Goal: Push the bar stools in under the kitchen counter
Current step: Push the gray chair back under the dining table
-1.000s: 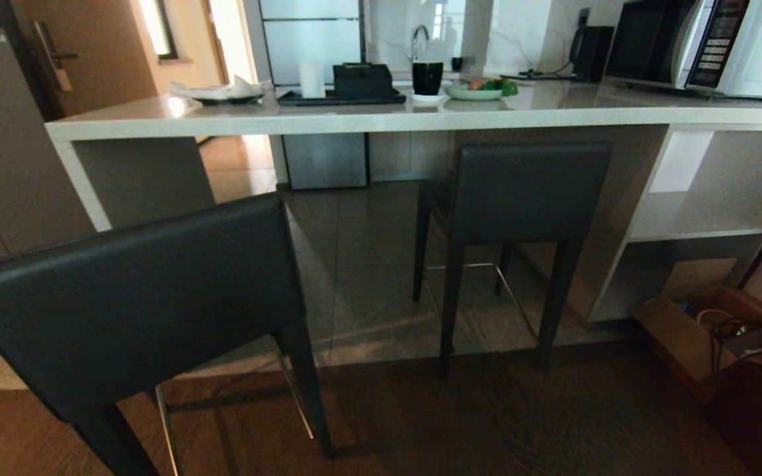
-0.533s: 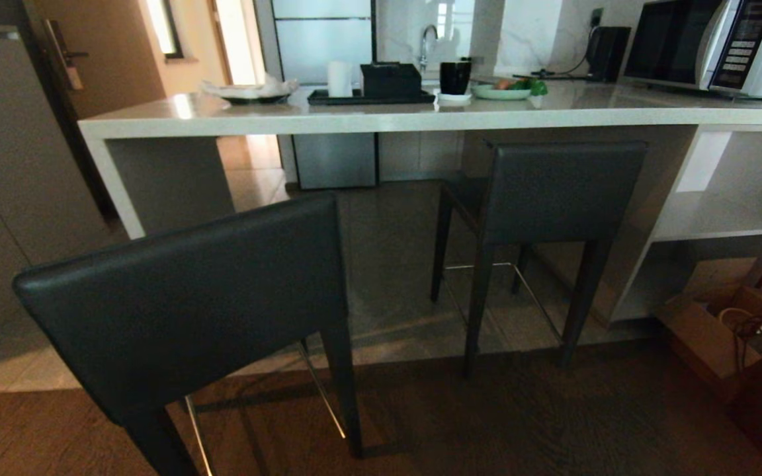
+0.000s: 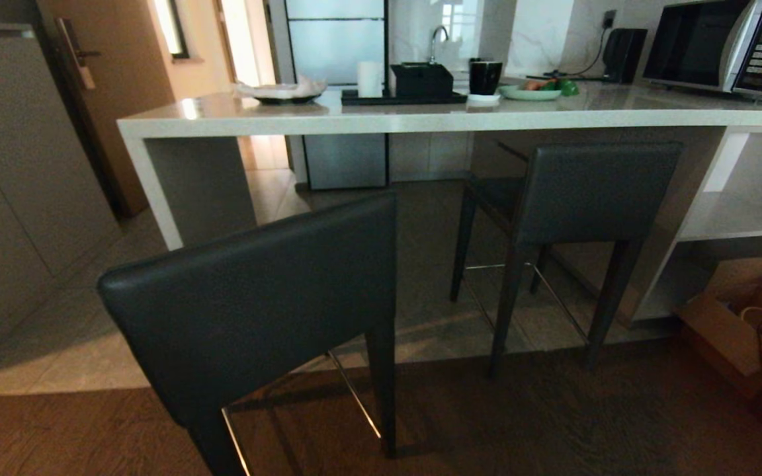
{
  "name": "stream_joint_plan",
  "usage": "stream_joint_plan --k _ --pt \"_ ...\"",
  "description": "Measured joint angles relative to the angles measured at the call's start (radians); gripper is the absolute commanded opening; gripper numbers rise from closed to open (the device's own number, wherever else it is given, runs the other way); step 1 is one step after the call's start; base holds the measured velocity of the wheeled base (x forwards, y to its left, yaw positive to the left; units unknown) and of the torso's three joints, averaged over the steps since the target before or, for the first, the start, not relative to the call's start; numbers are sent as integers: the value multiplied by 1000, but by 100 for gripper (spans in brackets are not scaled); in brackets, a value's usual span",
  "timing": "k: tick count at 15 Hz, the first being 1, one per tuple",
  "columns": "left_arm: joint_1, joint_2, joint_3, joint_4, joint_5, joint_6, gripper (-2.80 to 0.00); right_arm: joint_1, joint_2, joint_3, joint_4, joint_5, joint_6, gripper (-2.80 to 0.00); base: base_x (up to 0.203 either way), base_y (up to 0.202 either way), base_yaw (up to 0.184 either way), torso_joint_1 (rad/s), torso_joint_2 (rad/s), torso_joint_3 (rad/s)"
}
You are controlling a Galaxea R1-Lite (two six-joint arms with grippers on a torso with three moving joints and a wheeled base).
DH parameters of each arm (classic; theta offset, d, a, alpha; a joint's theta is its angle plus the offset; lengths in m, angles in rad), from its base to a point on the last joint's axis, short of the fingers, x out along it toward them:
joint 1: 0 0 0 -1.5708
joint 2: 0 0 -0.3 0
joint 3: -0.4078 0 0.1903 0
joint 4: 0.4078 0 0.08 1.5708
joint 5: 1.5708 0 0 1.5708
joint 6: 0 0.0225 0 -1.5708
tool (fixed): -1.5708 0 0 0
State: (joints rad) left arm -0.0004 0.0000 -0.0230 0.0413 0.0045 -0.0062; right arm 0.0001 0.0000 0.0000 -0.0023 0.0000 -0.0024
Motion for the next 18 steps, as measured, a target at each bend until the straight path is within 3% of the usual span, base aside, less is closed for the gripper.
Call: stream_joint_plan --k 4,6,8,10,13,18 --pt "2 0 -5 1 12 -2 -280 0 0 -1 4 -4 -19 -280 0 0 0 0 0 0" --pt "2 22 -78 6 48 -5 -280 0 19 -55 24 -9 -33 -280 0 0 0 0 0 0" --pt "3 114 -167 -6 73 -17 -280 0 111 -151 10 -3 4 -280 0 0 0 0 0 0" --pt "5 263 -228 -67 87 -23 -280 0 301 -241 -62 13 38 -280 0 0 0 0 0 0" --pt "26 526 -278 -240 135 -27 -280 17 703 -352 -284 44 31 -280 0 0 0 0 0 0" --pt "42 905 -302 -545 289 -81 -280 158 1399 -643 -713 70 4 -280 0 0 0 0 0 0"
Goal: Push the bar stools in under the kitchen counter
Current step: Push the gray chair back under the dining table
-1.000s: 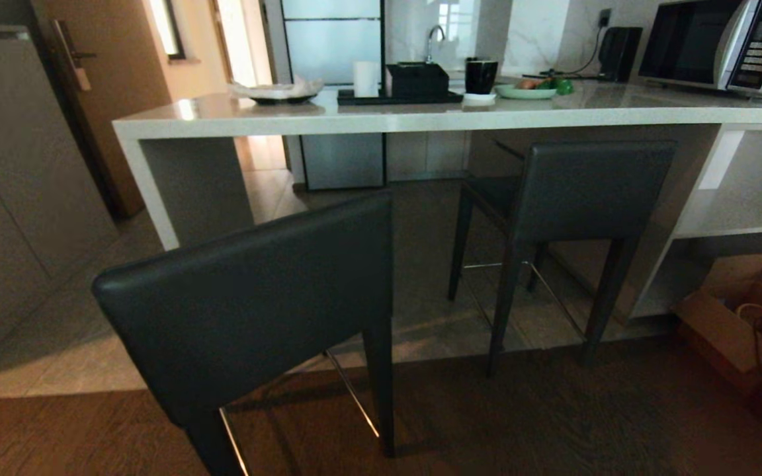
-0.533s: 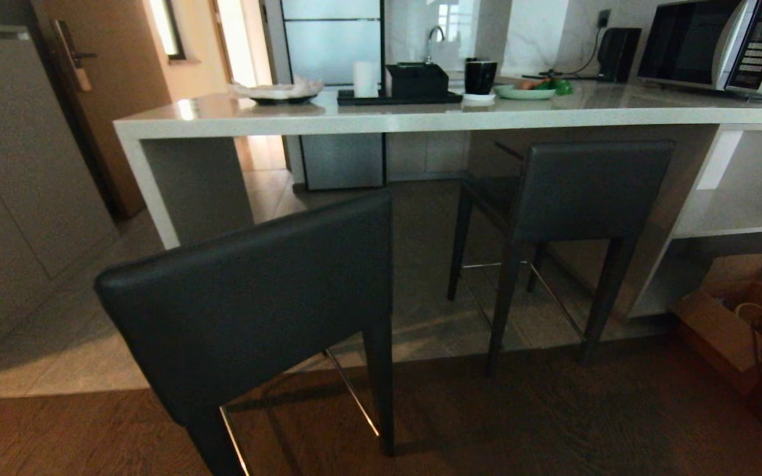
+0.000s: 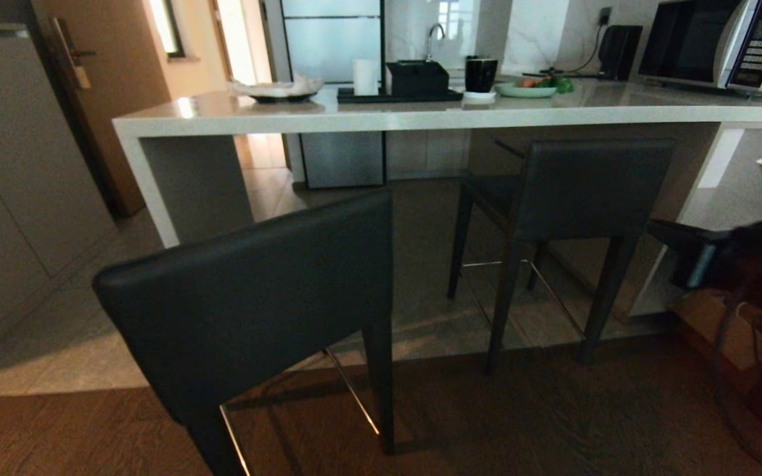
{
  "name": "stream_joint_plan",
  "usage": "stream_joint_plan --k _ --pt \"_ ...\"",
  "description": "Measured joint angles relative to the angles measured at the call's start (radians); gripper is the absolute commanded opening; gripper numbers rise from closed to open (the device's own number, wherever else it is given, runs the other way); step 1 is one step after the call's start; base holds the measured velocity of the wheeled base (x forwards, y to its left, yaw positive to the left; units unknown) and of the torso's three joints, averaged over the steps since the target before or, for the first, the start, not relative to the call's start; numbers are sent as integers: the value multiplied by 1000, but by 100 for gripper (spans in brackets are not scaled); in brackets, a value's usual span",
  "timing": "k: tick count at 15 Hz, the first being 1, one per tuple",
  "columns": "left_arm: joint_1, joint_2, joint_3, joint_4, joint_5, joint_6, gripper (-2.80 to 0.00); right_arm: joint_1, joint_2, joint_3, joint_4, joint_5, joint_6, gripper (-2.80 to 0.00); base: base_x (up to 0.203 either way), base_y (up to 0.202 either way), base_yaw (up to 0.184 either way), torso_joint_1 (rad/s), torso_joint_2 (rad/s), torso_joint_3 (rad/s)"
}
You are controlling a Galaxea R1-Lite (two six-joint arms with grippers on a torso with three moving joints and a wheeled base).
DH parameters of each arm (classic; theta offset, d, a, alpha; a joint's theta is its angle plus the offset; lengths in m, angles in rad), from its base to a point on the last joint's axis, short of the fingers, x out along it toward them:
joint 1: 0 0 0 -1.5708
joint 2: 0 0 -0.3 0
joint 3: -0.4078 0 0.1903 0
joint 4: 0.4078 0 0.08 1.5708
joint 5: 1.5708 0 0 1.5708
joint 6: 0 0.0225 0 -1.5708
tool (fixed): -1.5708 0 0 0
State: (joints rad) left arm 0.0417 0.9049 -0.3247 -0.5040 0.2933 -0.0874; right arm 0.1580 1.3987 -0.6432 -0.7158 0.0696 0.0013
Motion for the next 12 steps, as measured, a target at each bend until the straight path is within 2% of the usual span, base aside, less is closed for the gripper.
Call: stream_joint_plan --k 3,5,9,12 --pt "-8 171 -4 -117 136 -50 -280 125 318 -271 -149 16 51 -280 0 0 0 0 0 0" --pt "-53 228 -1 -173 207 -63 -280 175 481 -425 -188 44 72 -280 0 0 0 0 0 0" --pt "-164 257 3 -150 273 -65 -280 252 727 -644 -218 92 87 -280 0 0 0 0 0 0" --pt "-284 269 0 -148 337 -66 -280 282 861 -777 -219 97 108 -280 0 0 0 0 0 0"
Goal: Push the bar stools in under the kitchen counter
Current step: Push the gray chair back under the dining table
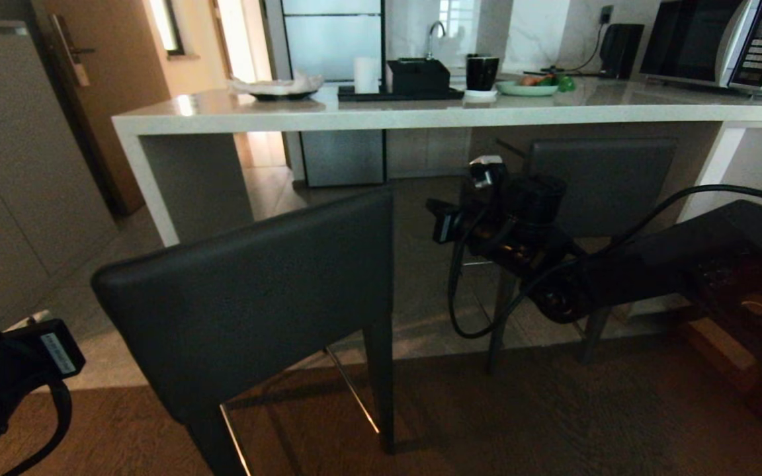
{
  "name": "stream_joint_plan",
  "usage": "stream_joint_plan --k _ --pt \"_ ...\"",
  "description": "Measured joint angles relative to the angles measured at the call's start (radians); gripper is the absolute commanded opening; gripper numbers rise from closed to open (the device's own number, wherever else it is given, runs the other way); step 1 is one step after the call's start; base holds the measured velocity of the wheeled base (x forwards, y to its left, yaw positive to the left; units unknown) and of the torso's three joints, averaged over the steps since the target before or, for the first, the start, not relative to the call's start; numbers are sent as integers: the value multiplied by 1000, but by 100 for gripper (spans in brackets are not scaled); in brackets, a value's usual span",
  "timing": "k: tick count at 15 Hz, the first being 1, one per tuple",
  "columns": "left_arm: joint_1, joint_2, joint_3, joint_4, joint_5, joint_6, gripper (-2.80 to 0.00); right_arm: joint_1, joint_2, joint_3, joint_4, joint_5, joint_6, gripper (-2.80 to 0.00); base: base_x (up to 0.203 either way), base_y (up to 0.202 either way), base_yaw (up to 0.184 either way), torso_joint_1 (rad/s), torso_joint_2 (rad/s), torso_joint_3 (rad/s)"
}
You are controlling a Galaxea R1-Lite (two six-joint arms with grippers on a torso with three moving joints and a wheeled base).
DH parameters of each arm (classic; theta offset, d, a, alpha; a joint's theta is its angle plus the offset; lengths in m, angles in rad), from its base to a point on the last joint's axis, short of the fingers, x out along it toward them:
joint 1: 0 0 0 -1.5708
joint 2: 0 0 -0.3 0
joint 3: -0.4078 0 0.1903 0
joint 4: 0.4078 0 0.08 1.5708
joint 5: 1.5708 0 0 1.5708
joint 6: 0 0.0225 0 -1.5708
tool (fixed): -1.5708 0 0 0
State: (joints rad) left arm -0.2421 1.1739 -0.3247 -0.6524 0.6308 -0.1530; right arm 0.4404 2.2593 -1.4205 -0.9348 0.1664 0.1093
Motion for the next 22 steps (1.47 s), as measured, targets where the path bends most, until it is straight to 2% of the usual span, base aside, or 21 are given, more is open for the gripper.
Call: stream_joint_plan --k 3,6,10,12,17,22 --pt "-68 33 -9 -1 51 -11 -280 23 100 -133 9 -1 7 -280 0 0 0 0 0 0" --pt "-74 53 -13 -1 53 -16 -280 52 182 -249 50 -4 9 -280 0 0 0 0 0 0" --pt "-72 70 -13 -3 60 -26 -280 92 245 -325 80 -8 7 -280 0 0 0 0 0 0" --pt "-73 88 -16 -5 79 -42 -280 95 255 -330 88 -6 7 -280 0 0 0 0 0 0" --pt "-74 132 -47 -3 81 -54 -280 102 245 -302 78 -10 4 -280 0 0 0 0 0 0" --pt "-79 187 -78 -8 82 -75 -280 142 153 -131 18 -15 4 -280 0 0 0 0 0 0"
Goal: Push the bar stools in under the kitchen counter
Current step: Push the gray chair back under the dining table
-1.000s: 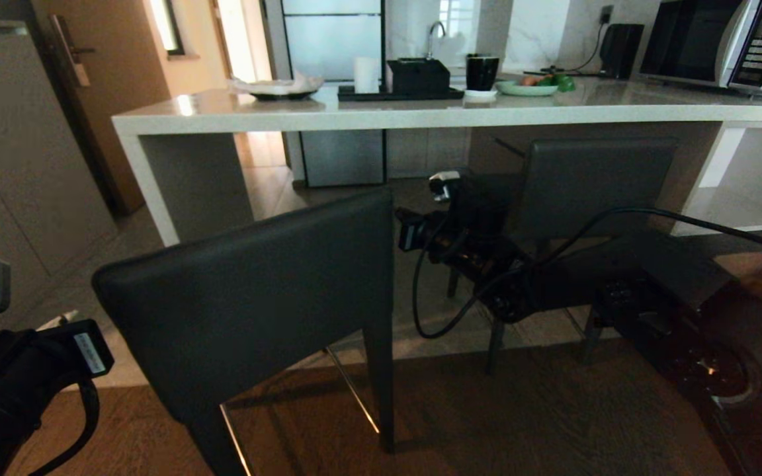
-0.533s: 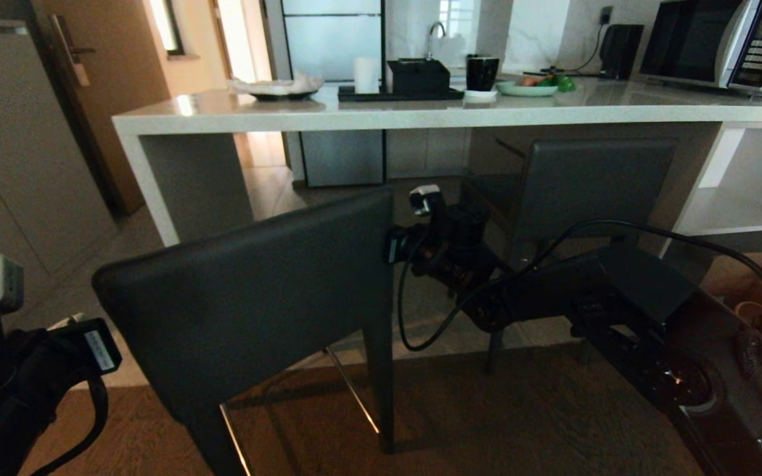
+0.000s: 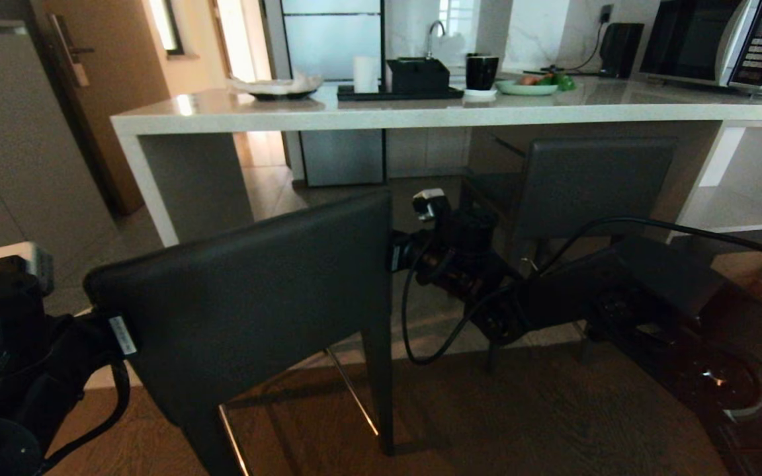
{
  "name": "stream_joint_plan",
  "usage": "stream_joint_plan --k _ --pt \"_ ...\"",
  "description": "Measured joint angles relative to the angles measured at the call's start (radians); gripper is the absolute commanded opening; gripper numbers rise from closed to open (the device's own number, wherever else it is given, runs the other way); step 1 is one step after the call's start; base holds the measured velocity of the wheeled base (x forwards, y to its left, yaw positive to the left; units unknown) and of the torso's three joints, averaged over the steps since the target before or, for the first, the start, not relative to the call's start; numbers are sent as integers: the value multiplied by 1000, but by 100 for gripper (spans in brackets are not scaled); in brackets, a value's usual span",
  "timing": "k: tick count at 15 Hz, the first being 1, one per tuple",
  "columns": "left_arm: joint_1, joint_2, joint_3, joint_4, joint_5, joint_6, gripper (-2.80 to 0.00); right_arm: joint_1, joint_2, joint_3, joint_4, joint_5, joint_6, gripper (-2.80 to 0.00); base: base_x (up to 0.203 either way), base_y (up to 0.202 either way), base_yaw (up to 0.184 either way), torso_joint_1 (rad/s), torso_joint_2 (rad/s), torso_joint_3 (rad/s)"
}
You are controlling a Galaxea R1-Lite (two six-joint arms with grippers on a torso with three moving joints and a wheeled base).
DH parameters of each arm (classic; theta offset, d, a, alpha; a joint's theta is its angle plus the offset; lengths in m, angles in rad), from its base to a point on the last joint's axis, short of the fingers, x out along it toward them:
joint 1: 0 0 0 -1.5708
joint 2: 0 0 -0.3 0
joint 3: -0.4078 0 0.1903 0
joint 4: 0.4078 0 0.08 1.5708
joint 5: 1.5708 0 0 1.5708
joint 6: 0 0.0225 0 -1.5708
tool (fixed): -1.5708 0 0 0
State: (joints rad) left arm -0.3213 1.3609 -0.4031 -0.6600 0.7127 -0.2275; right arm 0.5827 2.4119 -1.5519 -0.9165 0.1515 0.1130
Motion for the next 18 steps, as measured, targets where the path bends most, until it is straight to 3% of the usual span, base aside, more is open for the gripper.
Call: stream_joint_plan --k 4,9,18 --pt "-1 14 -11 6 9 -4 -280 63 -118 174 -62 -8 0 -280 0 0 0 0 0 0" --pt "-14 12 -14 4 7 -11 -280 99 -233 272 -64 -5 -1 -280 0 0 0 0 0 0" --pt "-180 8 -12 5 -12 -27 -280 87 -348 551 -238 -10 -1 -280 0 0 0 0 0 0"
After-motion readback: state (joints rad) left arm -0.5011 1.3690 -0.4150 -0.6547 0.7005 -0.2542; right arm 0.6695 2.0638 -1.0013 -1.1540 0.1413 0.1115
